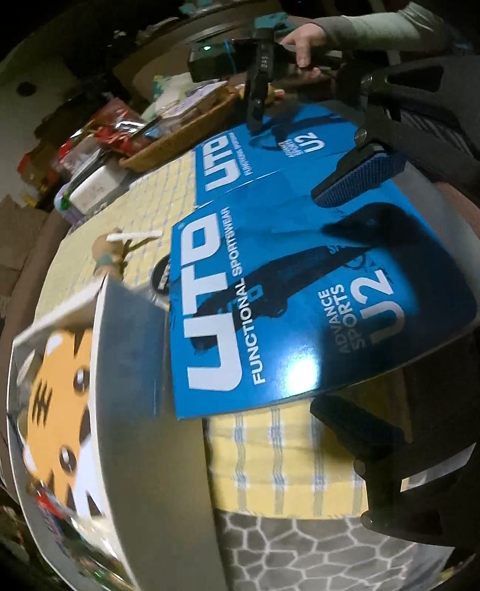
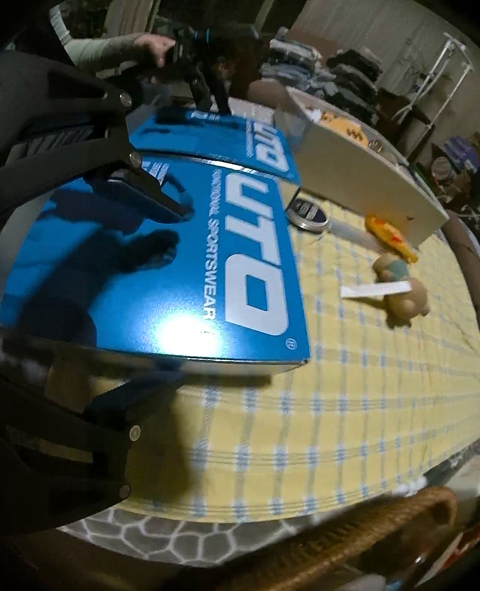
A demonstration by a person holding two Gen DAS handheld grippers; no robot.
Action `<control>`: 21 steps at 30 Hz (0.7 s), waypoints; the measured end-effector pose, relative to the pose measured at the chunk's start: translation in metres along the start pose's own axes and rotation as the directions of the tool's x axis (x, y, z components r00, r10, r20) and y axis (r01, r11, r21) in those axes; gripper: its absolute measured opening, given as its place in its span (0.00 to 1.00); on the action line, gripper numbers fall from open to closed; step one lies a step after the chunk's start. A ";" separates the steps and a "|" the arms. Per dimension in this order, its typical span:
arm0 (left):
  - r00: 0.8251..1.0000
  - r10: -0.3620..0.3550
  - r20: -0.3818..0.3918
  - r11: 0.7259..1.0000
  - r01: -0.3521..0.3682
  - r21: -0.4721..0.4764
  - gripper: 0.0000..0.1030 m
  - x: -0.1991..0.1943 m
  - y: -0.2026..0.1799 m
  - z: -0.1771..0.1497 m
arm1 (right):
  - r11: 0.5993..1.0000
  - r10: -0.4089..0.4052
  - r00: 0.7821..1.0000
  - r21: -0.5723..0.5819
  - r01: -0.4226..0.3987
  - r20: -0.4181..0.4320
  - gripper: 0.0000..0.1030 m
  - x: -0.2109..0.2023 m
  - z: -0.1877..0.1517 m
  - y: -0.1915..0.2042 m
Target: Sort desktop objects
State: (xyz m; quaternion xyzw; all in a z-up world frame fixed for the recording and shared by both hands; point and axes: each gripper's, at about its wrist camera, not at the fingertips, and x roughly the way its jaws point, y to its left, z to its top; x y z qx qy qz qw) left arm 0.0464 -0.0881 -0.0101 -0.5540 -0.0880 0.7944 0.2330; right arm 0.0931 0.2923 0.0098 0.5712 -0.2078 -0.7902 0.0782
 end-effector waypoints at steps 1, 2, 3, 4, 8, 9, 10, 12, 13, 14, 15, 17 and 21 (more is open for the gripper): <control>1.000 0.009 -0.009 1.000 -0.008 0.015 1.00 0.003 -0.005 0.001 | 1.000 -0.008 1.000 0.005 0.008 0.007 0.78 -0.001 -0.002 -0.001; 1.000 0.021 -0.016 0.999 -0.020 0.031 1.00 0.007 -0.012 0.003 | 1.000 -0.015 1.000 0.019 0.015 0.020 0.79 -0.002 -0.005 -0.005; 0.999 0.034 -0.026 0.998 -0.033 0.054 1.00 0.012 -0.021 0.008 | 0.999 -0.016 0.999 0.033 0.015 0.034 0.79 -0.004 -0.007 -0.008; 0.998 0.041 -0.037 0.997 -0.039 0.071 1.00 0.017 -0.027 0.010 | 0.998 -0.024 0.998 0.054 0.021 0.059 0.79 -0.009 -0.009 -0.014; 0.994 0.071 -0.079 0.985 -0.057 0.166 1.00 0.032 -0.053 0.019 | 0.994 -0.067 0.994 0.095 0.058 0.087 0.80 -0.022 -0.013 -0.030; 0.992 0.089 -0.090 0.978 -0.069 0.199 1.00 0.036 -0.060 0.022 | 0.993 -0.072 0.994 0.099 0.064 0.085 0.79 -0.025 -0.013 -0.034; 0.992 0.096 -0.086 0.975 -0.076 0.210 1.00 0.034 -0.065 0.024 | 0.992 -0.076 0.994 0.102 0.067 0.084 0.77 -0.030 -0.013 -0.039; 0.994 0.100 -0.048 0.977 -0.089 0.193 1.00 0.020 -0.071 0.030 | 0.988 -0.131 0.986 0.092 0.121 0.105 0.76 -0.043 -0.014 -0.039; 0.994 0.107 -0.014 0.977 -0.102 0.189 1.00 0.011 -0.074 0.032 | 0.983 -0.181 0.973 0.069 0.173 0.140 0.76 -0.055 -0.013 -0.034; 0.994 0.105 0.025 0.977 -0.108 0.186 1.00 0.002 -0.080 0.036 | 0.980 -0.198 0.966 0.052 0.192 0.167 0.76 -0.063 -0.012 -0.029; 0.994 0.088 0.061 0.979 -0.097 0.177 1.00 -0.006 -0.087 0.040 | 0.978 -0.207 0.960 0.040 0.203 0.189 0.76 -0.070 -0.011 -0.024; 0.992 0.066 0.104 0.986 -0.081 0.145 1.00 -0.012 -0.098 0.048 | 0.976 -0.213 0.949 0.005 0.218 0.234 0.76 -0.078 -0.006 -0.007; 0.980 0.116 0.163 0.989 -0.130 0.077 1.00 0.008 -0.114 0.059 | 0.969 -0.218 0.938 -0.053 0.240 0.271 0.76 -0.060 0.004 0.028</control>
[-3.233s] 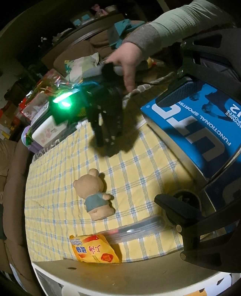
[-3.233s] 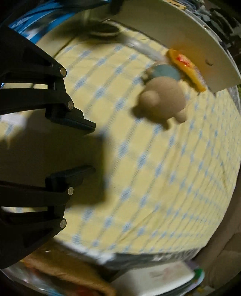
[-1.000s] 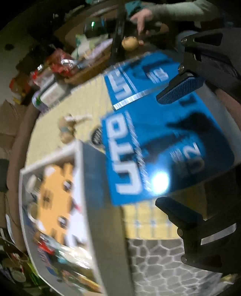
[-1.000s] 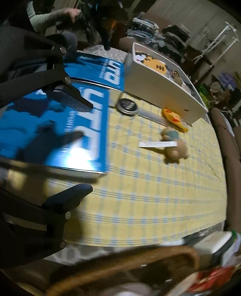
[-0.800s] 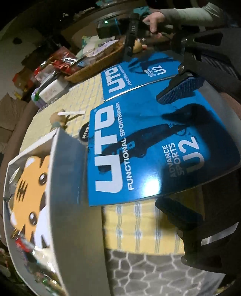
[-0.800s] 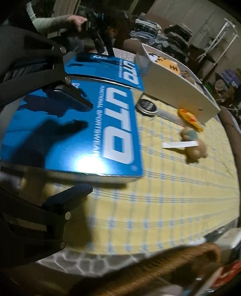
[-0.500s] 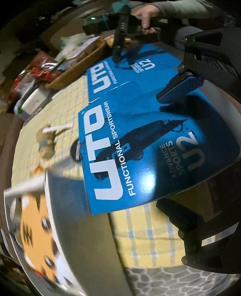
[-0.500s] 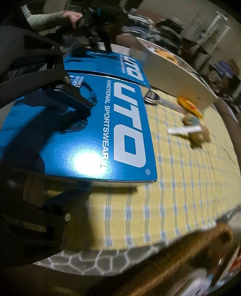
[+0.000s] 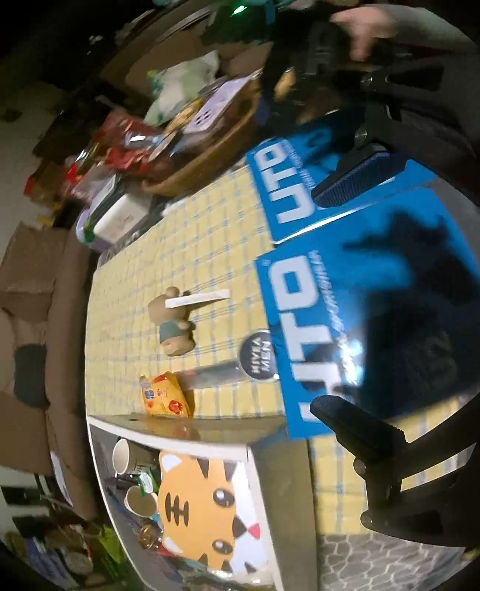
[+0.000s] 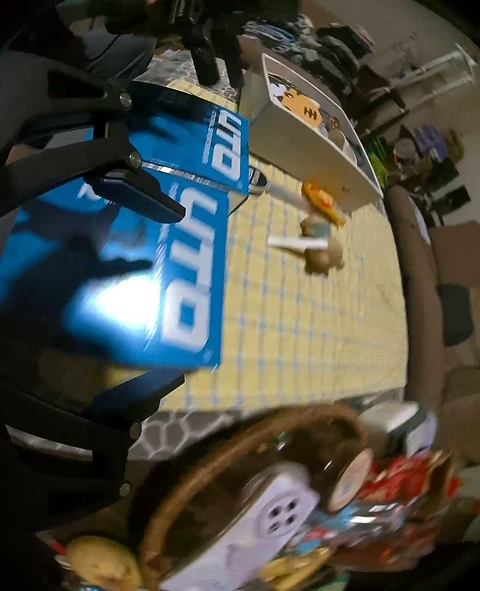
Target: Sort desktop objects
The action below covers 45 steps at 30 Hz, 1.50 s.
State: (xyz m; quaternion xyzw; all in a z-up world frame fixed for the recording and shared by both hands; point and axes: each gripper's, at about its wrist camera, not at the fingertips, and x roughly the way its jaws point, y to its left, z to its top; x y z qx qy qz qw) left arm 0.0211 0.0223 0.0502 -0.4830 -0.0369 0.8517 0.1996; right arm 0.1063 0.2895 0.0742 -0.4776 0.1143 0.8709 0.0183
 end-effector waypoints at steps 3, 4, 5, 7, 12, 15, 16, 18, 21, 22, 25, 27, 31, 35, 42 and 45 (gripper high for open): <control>0.997 0.080 0.017 0.996 -0.079 -0.034 1.00 0.023 -0.007 -0.002 | 0.999 -0.031 1.000 0.005 0.031 0.000 0.77 0.022 -0.001 0.014; 0.996 0.089 0.020 0.995 -0.088 -0.046 1.00 0.027 -0.008 -0.004 | 0.999 -0.039 0.999 0.008 0.039 0.000 0.78 0.028 -0.003 0.016; 0.996 0.092 0.018 0.994 -0.090 -0.061 1.00 0.033 -0.008 -0.005 | 0.999 -0.043 0.999 0.015 0.043 0.004 0.78 0.034 -0.005 0.017; 0.994 0.106 0.015 0.992 -0.104 -0.069 1.00 0.042 -0.010 -0.008 | 0.997 -0.070 0.997 0.024 0.069 0.031 0.85 0.042 -0.008 0.018; 0.975 0.219 0.043 0.976 -0.220 0.009 1.00 0.055 -0.020 -0.011 | 0.990 -0.127 0.989 0.066 0.121 0.082 1.00 0.048 -0.012 0.018; 0.960 0.267 0.082 0.963 -0.269 0.012 1.00 0.056 -0.017 -0.015 | 0.979 -0.202 0.976 0.025 0.201 0.079 1.00 0.055 -0.013 0.028; 0.958 0.274 0.087 0.962 -0.275 -0.009 1.00 0.055 -0.014 -0.014 | 0.975 -0.220 0.973 0.008 0.220 0.072 1.00 0.057 -0.012 0.031; 0.947 0.307 0.092 0.951 -0.303 -0.063 1.00 0.051 -0.006 -0.014 | 0.976 -0.215 0.974 -0.003 0.216 0.073 1.00 0.058 -0.011 0.034; 0.944 0.317 0.092 0.947 -0.309 -0.086 1.00 0.051 0.000 -0.012 | 0.976 -0.218 0.973 0.004 0.219 0.071 1.00 0.060 -0.009 0.034; 0.943 0.319 0.091 0.946 -0.311 -0.089 1.00 0.051 0.002 -0.012 | 0.976 -0.220 0.973 0.005 0.220 0.071 1.00 0.061 -0.008 0.034; 0.941 0.327 0.090 0.941 -0.317 -0.116 1.00 0.049 0.014 -0.012 | 0.974 -0.225 0.972 0.010 0.225 0.072 1.00 0.062 -0.007 0.035; 0.935 0.343 0.088 0.933 -0.328 -0.144 1.00 0.047 0.023 -0.012 | 0.973 -0.229 0.971 0.014 0.229 0.073 1.00 0.062 -0.007 0.036; 0.943 0.323 0.078 0.935 -0.306 -0.182 1.00 0.047 0.033 -0.013 | 0.973 -0.231 0.970 0.018 0.231 0.074 1.00 0.065 -0.004 0.037; 0.947 0.313 0.077 0.937 -0.295 -0.185 1.00 0.044 0.037 -0.013 | 0.976 -0.216 0.973 0.020 0.215 0.080 1.00 0.063 -0.003 0.035; 0.969 0.239 0.057 0.970 -0.236 -0.050 1.00 0.027 0.019 -0.017 | 0.982 -0.150 0.986 0.125 0.140 0.074 1.00 0.020 -0.010 -0.019; 0.975 0.219 0.036 0.976 -0.219 -0.014 1.00 0.022 0.016 -0.025 | 0.973 -0.189 0.982 0.139 0.186 0.013 1.00 0.011 -0.022 -0.042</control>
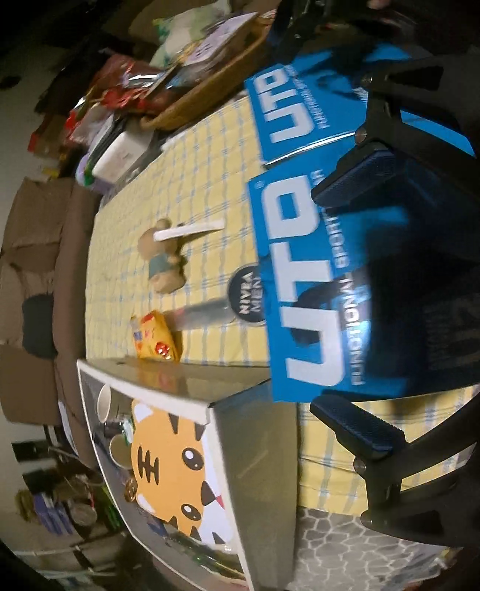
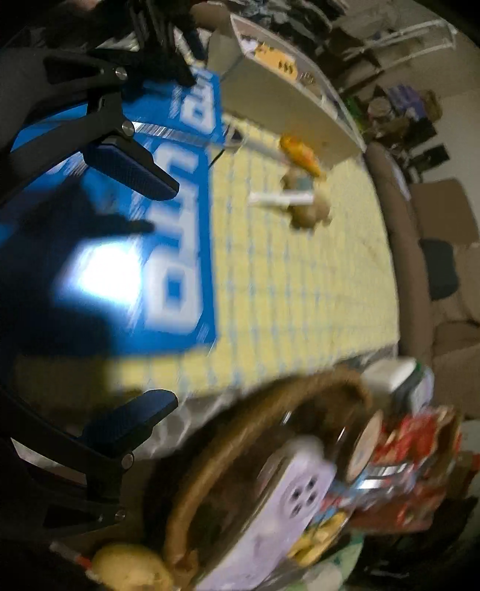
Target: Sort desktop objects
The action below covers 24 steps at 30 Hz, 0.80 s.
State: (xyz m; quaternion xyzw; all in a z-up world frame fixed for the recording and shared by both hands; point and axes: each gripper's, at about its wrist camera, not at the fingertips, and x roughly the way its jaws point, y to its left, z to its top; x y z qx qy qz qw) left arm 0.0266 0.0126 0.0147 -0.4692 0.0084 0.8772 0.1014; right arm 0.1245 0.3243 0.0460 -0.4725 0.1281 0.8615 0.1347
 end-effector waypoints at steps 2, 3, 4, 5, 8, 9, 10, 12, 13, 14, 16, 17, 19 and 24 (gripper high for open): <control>1.000 -0.014 -0.025 1.000 0.015 0.007 1.00 0.002 0.002 -0.005 | 1.000 0.018 0.997 0.018 -0.017 -0.069 1.00 0.005 -0.012 -0.015; 0.999 -0.016 -0.038 1.000 0.017 0.012 1.00 0.003 0.004 -0.007 | 0.999 0.043 0.995 0.037 -0.040 -0.093 1.00 0.008 -0.017 -0.019; 0.999 -0.010 -0.043 1.000 0.011 0.023 1.00 0.004 0.004 -0.009 | 0.993 0.097 0.988 0.075 -0.089 -0.119 1.00 0.014 -0.024 -0.025; 0.999 -0.007 -0.050 0.999 0.009 0.041 1.00 0.004 0.005 -0.010 | 0.985 0.146 0.982 0.107 -0.133 -0.124 1.00 0.017 -0.027 -0.026; 0.997 -0.026 -0.077 0.998 0.030 0.049 1.00 0.002 0.012 -0.010 | 0.952 0.276 0.952 0.172 -0.252 -0.131 0.96 0.027 -0.036 -0.014; 0.997 -0.017 -0.077 0.998 0.021 0.057 1.00 0.001 0.015 -0.011 | 0.961 0.251 0.960 0.151 -0.231 -0.127 0.97 0.028 -0.036 -0.003; 0.997 0.006 -0.072 0.998 -0.002 0.064 1.00 -0.001 0.018 -0.012 | 0.963 0.247 0.962 0.140 -0.230 -0.120 0.97 0.028 -0.036 0.006; 0.997 0.035 -0.063 0.998 -0.032 0.050 1.00 -0.004 0.031 -0.013 | 0.963 0.248 0.962 0.143 -0.230 -0.117 0.97 0.029 -0.036 0.024; 0.997 0.037 -0.065 0.999 -0.035 0.031 1.00 -0.005 0.041 -0.014 | 0.963 0.246 0.963 0.143 -0.229 -0.113 0.97 0.029 -0.036 0.032; 0.997 0.036 -0.068 0.999 -0.035 0.017 1.00 -0.005 0.050 -0.014 | 0.962 0.245 0.964 0.147 -0.228 -0.105 0.97 0.030 -0.037 0.042; 0.997 0.039 -0.071 0.999 -0.038 0.013 1.00 -0.004 0.063 -0.014 | 0.958 0.251 0.963 0.168 -0.233 -0.096 0.99 0.034 -0.041 0.059; 0.996 0.042 -0.073 0.999 -0.041 0.015 1.00 -0.004 0.070 -0.014 | 0.959 0.250 0.963 0.165 -0.233 -0.097 1.00 0.036 -0.042 0.067; 0.997 0.038 -0.072 0.999 -0.037 0.008 1.00 -0.006 0.083 -0.014 | 0.964 0.242 0.966 0.135 -0.229 -0.091 1.00 0.035 -0.043 0.081; 0.998 0.053 -0.021 0.998 -0.052 0.033 1.00 -0.024 0.084 -0.010 | 0.988 0.144 0.987 0.067 -0.139 -0.073 0.98 0.022 -0.039 0.086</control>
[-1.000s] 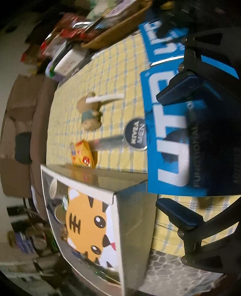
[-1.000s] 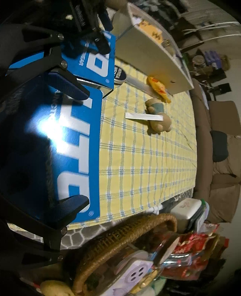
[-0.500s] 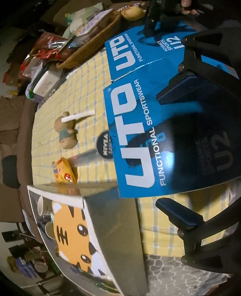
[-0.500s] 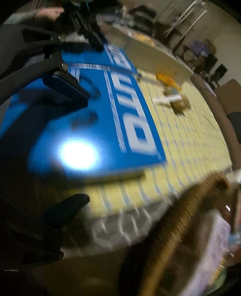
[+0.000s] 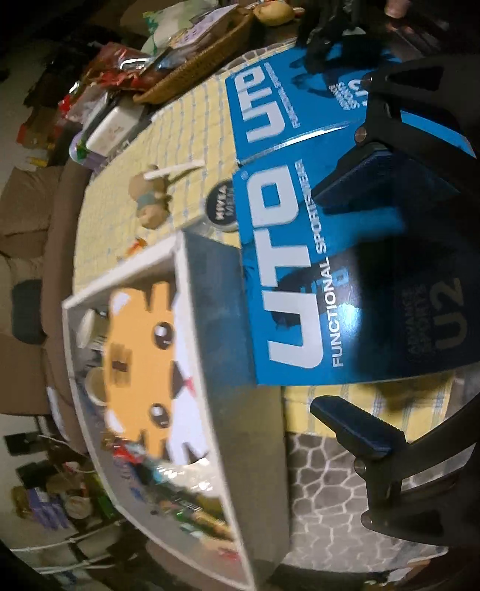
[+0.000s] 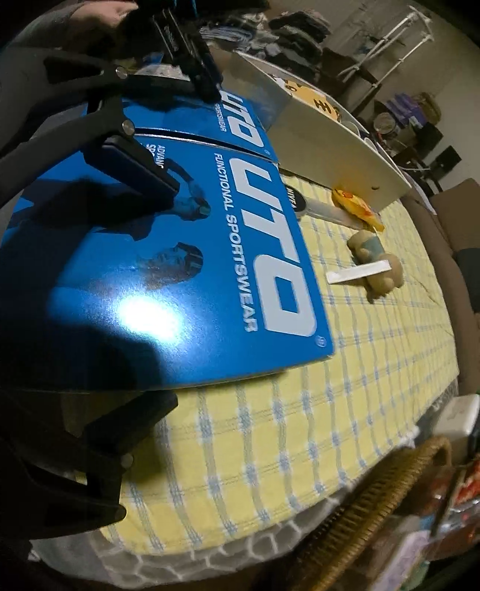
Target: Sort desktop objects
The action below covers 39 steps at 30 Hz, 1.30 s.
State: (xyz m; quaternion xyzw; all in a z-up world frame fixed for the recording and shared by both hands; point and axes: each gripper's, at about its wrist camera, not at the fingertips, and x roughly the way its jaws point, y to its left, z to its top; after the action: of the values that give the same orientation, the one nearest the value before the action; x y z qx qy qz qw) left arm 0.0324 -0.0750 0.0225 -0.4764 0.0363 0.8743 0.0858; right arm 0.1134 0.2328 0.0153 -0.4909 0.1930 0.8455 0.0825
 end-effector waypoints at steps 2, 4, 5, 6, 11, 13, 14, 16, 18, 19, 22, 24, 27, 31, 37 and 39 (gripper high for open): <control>0.999 -0.007 0.045 1.000 0.006 0.014 1.00 -0.012 -0.007 0.003 | 0.994 -0.086 0.995 -0.063 0.088 0.043 0.98 -0.017 0.005 0.006; 0.998 -0.026 0.061 1.000 0.026 0.006 1.00 -0.015 -0.016 0.009 | 0.987 -0.100 0.992 -0.116 0.109 0.076 0.98 -0.030 0.011 0.018; 0.998 -0.027 0.063 1.000 0.027 0.000 1.00 -0.014 -0.019 0.011 | 0.983 -0.102 0.991 -0.142 0.114 0.089 0.98 -0.033 0.014 0.026; 0.997 -0.028 0.067 1.000 0.029 -0.008 1.00 -0.011 -0.023 0.013 | 0.979 -0.096 0.990 -0.170 0.112 0.100 0.98 -0.034 0.018 0.035; 0.997 -0.002 0.076 0.999 0.006 -0.053 1.00 0.008 -0.032 0.014 | 0.977 -0.032 0.995 -0.206 0.051 0.097 0.98 -0.008 0.032 0.066; 0.998 -0.001 0.058 0.997 0.006 -0.080 1.00 0.017 -0.034 0.012 | 0.981 -0.032 0.996 -0.189 0.047 0.082 0.98 0.004 0.034 0.070; 0.999 -0.003 0.050 0.995 0.007 -0.094 1.00 0.022 -0.034 0.011 | 0.982 -0.036 0.996 -0.181 0.050 0.080 0.98 0.010 0.034 0.071; 0.999 0.007 0.051 0.995 -0.002 -0.102 1.00 0.028 -0.035 0.010 | 0.980 -0.064 0.993 -0.184 0.081 0.099 0.99 0.018 0.034 0.072; 0.997 0.038 0.061 0.996 -0.033 -0.082 1.00 0.031 -0.038 0.009 | 0.976 -0.086 0.990 -0.190 0.106 0.111 1.00 0.021 0.034 0.074; 0.997 0.043 0.062 0.996 -0.038 -0.077 1.00 0.033 -0.039 0.009 | 0.975 -0.092 0.989 -0.190 0.113 0.114 1.00 0.022 0.034 0.074; 0.996 0.055 0.066 0.995 -0.049 -0.086 1.00 0.036 -0.038 0.011 | 0.965 -0.134 0.982 -0.209 0.160 0.135 1.00 0.028 0.031 0.078; 0.995 0.071 0.068 0.993 -0.064 -0.099 1.00 0.039 -0.036 0.013 | 0.963 -0.149 0.978 -0.202 0.176 0.142 1.00 0.029 0.031 0.081; 0.993 0.092 0.067 0.989 -0.084 -0.120 1.00 0.040 -0.034 0.014 | 0.965 -0.158 0.977 -0.186 0.183 0.142 1.00 0.031 0.036 0.080; 0.993 0.100 0.068 0.987 -0.091 -0.130 1.00 0.040 -0.032 0.014 | 0.964 -0.163 0.977 -0.188 0.187 0.140 1.00 0.032 0.038 0.081; 0.993 0.100 0.065 0.988 -0.091 -0.128 1.00 0.040 -0.032 0.014 | 0.964 -0.161 0.977 -0.188 0.186 0.141 1.00 0.034 0.039 0.081; 0.993 0.098 0.066 0.988 -0.089 -0.129 1.00 0.040 -0.032 0.014 | 0.964 -0.161 0.977 -0.188 0.187 0.143 1.00 0.034 0.040 0.081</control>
State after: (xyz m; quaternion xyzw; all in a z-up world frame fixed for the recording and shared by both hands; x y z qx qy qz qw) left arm 0.0055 -0.0366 -0.0028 -0.4469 0.0002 0.8944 0.0158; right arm 0.0379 0.1738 0.0231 -0.4573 0.0574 0.8795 0.1187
